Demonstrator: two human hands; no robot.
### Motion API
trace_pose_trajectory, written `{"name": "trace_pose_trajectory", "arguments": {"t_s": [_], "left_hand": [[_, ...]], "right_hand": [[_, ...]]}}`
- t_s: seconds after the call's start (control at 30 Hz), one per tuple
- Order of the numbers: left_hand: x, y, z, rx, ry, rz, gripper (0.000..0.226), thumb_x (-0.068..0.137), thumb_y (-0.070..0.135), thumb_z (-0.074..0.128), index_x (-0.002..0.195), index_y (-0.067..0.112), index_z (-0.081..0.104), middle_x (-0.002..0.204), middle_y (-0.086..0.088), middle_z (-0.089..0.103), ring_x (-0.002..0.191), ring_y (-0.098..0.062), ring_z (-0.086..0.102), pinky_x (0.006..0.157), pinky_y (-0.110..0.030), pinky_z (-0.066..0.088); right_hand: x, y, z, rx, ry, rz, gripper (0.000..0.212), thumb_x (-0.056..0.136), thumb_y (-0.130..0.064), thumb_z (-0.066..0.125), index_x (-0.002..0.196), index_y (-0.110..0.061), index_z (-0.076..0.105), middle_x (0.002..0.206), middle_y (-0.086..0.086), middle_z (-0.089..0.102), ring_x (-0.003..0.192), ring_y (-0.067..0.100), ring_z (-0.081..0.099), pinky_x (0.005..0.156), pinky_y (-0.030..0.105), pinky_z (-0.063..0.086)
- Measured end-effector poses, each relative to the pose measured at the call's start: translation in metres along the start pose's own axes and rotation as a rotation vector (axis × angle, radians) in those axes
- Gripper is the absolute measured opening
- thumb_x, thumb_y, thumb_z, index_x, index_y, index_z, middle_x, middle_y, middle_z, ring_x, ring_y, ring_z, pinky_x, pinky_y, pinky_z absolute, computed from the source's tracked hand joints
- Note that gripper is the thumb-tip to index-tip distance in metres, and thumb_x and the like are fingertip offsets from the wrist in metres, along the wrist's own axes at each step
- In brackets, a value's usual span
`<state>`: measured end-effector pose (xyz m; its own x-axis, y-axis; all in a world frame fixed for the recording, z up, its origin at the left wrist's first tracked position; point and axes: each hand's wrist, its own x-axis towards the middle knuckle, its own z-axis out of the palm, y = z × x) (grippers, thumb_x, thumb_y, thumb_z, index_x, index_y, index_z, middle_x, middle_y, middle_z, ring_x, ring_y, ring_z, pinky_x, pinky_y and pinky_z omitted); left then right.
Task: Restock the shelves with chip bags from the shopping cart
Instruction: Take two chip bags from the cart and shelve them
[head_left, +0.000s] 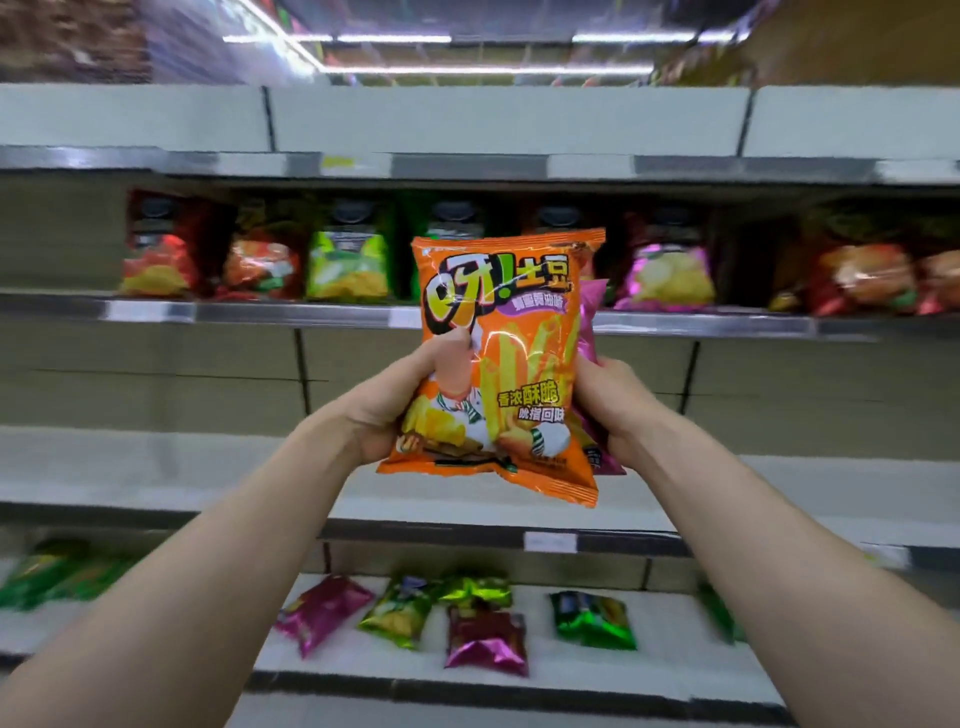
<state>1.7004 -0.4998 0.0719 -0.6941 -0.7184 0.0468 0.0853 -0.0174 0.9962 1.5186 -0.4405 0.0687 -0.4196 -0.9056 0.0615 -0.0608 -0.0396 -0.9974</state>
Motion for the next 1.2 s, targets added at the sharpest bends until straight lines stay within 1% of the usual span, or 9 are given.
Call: {"name": "trace_pose_trajectory", "arguments": {"t_s": [0.1, 0.17, 0.4, 0.53, 0.7, 0.8, 0.9, 1.03, 1.2], "left_hand": [[0.038, -0.003, 0.053, -0.033, -0.113, 0.01, 0.071, 0.033, 0.057, 0.09, 0.093, 0.02, 0.078, 0.106, -0.012, 0.073, 0.087, -0.026, 0.073, 0.073, -0.037, 0.06], [0.063, -0.004, 0.088, -0.057, -0.198, 0.003, 0.075, 0.027, 0.059, 0.092, 0.091, 0.021, 0.08, 0.109, -0.012, 0.072, 0.091, -0.028, 0.072, 0.076, -0.04, 0.06], [0.149, -0.009, 0.205, -0.056, -0.456, 0.004, 0.074, 0.023, 0.059, 0.092, 0.087, 0.023, 0.08, 0.106, -0.012, 0.073, 0.09, -0.027, 0.072, 0.076, -0.038, 0.06], [0.197, -0.013, 0.264, -0.056, -0.561, -0.003, 0.075, 0.019, 0.057, 0.093, 0.084, 0.02, 0.081, 0.103, -0.013, 0.074, 0.085, -0.027, 0.073, 0.069, -0.036, 0.06], [0.259, -0.011, 0.327, -0.098, -0.643, -0.008, 0.092, 0.018, 0.055, 0.094, 0.099, 0.017, 0.073, 0.106, -0.014, 0.073, 0.086, -0.028, 0.073, 0.073, -0.04, 0.061], [0.293, -0.007, 0.365, -0.089, -0.675, 0.015, 0.072, 0.036, 0.049, 0.093, 0.097, 0.017, 0.074, 0.104, -0.013, 0.073, 0.085, -0.027, 0.073, 0.075, -0.04, 0.06], [0.321, -0.009, 0.402, -0.078, -0.661, 0.02, 0.047, 0.064, 0.047, 0.071, 0.101, 0.017, 0.069, 0.098, -0.011, 0.075, 0.081, -0.024, 0.073, 0.077, -0.038, 0.06], [0.351, -0.015, 0.446, -0.086, -0.752, 0.021, 0.068, 0.031, 0.051, 0.093, 0.089, 0.019, 0.079, 0.101, -0.011, 0.074, 0.086, -0.025, 0.073, 0.077, -0.038, 0.06], [0.381, -0.026, 0.517, -0.095, -0.805, 0.012, 0.071, 0.022, 0.055, 0.093, 0.084, 0.023, 0.081, 0.102, -0.01, 0.074, 0.086, -0.025, 0.073, 0.074, -0.037, 0.06]], "right_hand": [[0.0, -0.004, -0.065, -0.008, 0.099, -0.02, 0.024, 0.092, -0.037, 0.063, 0.086, -0.014, 0.064, 0.103, 0.019, 0.072, 0.096, 0.032, 0.07, 0.085, 0.044, 0.055], [-0.001, -0.005, -0.106, 0.007, 0.15, -0.028, 0.023, 0.091, -0.035, 0.064, 0.086, -0.013, 0.064, 0.099, 0.016, 0.073, 0.093, 0.031, 0.07, 0.089, 0.046, 0.054], [0.003, 0.0, -0.239, 0.028, 0.365, -0.032, 0.033, 0.088, -0.036, 0.068, 0.102, -0.006, 0.065, 0.094, 0.016, 0.074, 0.093, 0.034, 0.071, 0.086, 0.047, 0.057], [0.011, 0.001, -0.305, 0.004, 0.47, -0.037, 0.035, 0.089, -0.036, 0.067, 0.103, -0.004, 0.066, 0.099, 0.021, 0.072, 0.096, 0.037, 0.069, 0.087, 0.05, 0.055], [0.031, -0.005, -0.378, -0.027, 0.582, -0.049, 0.04, 0.09, -0.037, 0.066, 0.107, -0.001, 0.063, 0.103, 0.029, 0.068, 0.084, 0.035, 0.067, 0.087, 0.05, 0.054], [0.044, -0.008, -0.421, -0.017, 0.633, -0.078, 0.036, 0.09, -0.036, 0.066, 0.105, -0.003, 0.063, 0.095, 0.023, 0.072, 0.077, 0.029, 0.068, 0.08, 0.041, 0.056], [0.055, -0.006, -0.461, 0.01, 0.661, -0.086, 0.033, 0.09, -0.036, 0.066, 0.103, -0.006, 0.063, 0.087, 0.012, 0.075, 0.081, 0.028, 0.072, 0.082, 0.042, 0.058], [0.062, -0.001, -0.51, 0.009, 0.687, -0.074, 0.031, 0.09, -0.036, 0.067, 0.1, -0.007, 0.063, 0.085, 0.011, 0.075, 0.079, 0.027, 0.071, 0.083, 0.041, 0.057], [0.062, 0.003, -0.586, -0.026, 0.718, -0.051, 0.035, 0.09, -0.038, 0.066, 0.102, -0.005, 0.064, 0.093, 0.017, 0.074, 0.09, 0.035, 0.071, 0.081, 0.043, 0.057]]}}
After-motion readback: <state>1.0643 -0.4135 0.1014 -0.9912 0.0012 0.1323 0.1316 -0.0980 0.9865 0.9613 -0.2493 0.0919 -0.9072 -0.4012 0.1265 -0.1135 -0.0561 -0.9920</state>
